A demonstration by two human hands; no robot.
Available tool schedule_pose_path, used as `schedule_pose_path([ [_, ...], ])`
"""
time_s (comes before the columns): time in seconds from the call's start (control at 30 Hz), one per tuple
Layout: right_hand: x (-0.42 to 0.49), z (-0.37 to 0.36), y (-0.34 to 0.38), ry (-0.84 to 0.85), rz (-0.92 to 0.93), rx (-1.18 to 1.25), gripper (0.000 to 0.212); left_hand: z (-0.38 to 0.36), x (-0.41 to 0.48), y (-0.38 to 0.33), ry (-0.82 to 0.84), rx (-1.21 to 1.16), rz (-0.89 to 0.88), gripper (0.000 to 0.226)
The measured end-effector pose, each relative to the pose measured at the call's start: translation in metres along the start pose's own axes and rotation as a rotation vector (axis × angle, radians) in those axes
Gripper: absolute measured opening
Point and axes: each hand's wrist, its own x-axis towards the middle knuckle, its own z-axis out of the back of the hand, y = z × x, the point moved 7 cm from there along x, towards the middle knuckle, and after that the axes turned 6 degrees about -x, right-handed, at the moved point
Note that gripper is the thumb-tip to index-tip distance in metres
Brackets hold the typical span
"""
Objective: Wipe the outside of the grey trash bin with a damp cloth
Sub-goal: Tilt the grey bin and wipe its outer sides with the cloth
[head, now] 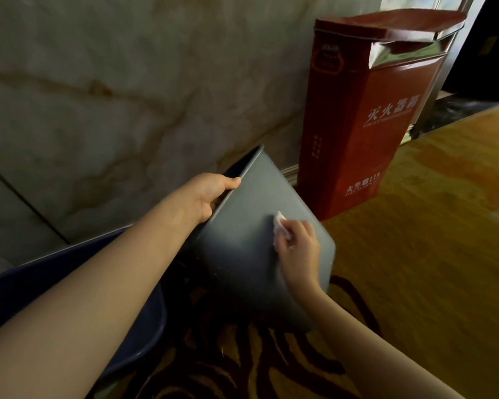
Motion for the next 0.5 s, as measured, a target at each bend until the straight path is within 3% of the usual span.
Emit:
schedule_pose_path([
  [0.13, -0.012, 0.03, -0.082, -0.042, -0.378, -0.077, 0.011, -0.002, 0.0, -0.001, 0.0, 0.01, 0.012, 0.024],
  [0.2, -0.012, 0.04, -0.088, -0.085, -0.461, -0.084, 0.011, -0.007, -0.001, -0.003, 0.006, 0.021, 0.006, 0.024],
  [0.3, -0.006, 0.036, -0.03, -0.139, -0.309, 0.075, 0.01, -0.015, 0.0, -0.004, 0.027, 0.032, 0.011, 0.017],
  [0.43, -0.023, -0.001, 0.078, 0.025, 0.023, 0.224, 0.017, -0.025, -0.002, -0.009, 0.041, 0.05, 0.012, 0.019],
  [0.5, -0.033, -0.012, 0.096, 0.032, 0.091, 0.238, 0.018, -0.025, -0.003, -0.01, 0.014, 0.059, 0.007, 0.035],
])
